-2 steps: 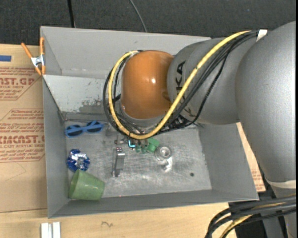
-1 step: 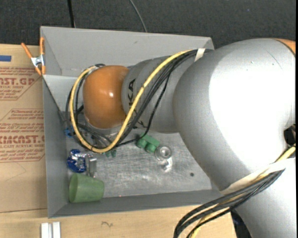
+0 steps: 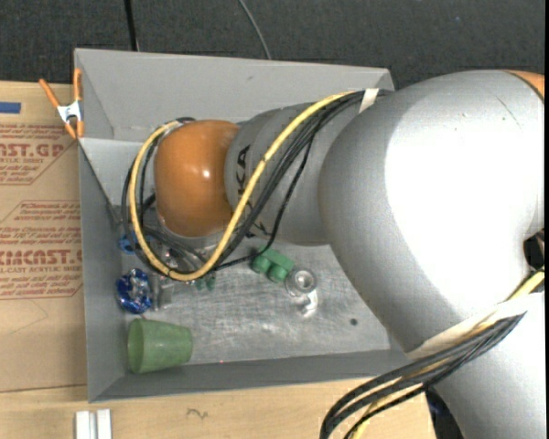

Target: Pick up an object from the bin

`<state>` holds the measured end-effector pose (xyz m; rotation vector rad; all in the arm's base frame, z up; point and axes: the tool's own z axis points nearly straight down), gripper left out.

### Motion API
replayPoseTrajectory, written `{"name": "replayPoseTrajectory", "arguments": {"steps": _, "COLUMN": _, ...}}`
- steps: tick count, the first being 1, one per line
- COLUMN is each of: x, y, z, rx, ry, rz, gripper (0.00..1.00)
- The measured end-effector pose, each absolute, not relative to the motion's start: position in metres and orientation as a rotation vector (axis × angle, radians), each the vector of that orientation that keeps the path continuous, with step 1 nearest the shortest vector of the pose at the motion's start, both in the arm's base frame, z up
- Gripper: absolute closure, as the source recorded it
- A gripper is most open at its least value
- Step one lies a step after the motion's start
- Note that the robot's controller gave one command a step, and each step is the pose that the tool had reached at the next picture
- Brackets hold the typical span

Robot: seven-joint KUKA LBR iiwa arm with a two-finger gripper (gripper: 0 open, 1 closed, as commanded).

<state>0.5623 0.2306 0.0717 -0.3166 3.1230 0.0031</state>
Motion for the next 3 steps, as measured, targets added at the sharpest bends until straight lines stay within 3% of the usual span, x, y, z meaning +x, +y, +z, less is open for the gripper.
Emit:
{"name": "replayPoseTrajectory", "arguments": {"steps": 1, "x": 0.558, "y": 0.243, "z": 0.071, "rx": -0.656, "ry": 3.068, "rz": 0.002, "gripper": 1.00}}
{"name": "replayPoseTrajectory", "arguments": {"steps": 2, "x": 0.484, "y": 0.215, "z": 0.178, "rx": -1.075, "ry": 2.947, "rz": 0.002, "gripper": 1.00}}
{"name": "replayPoseTrajectory", "arguments": {"steps": 3, "x": 0.512, "y": 0.193, "z": 0.301, "rx": -1.585, "ry": 2.703, "rz": -0.001, "gripper": 1.00}}
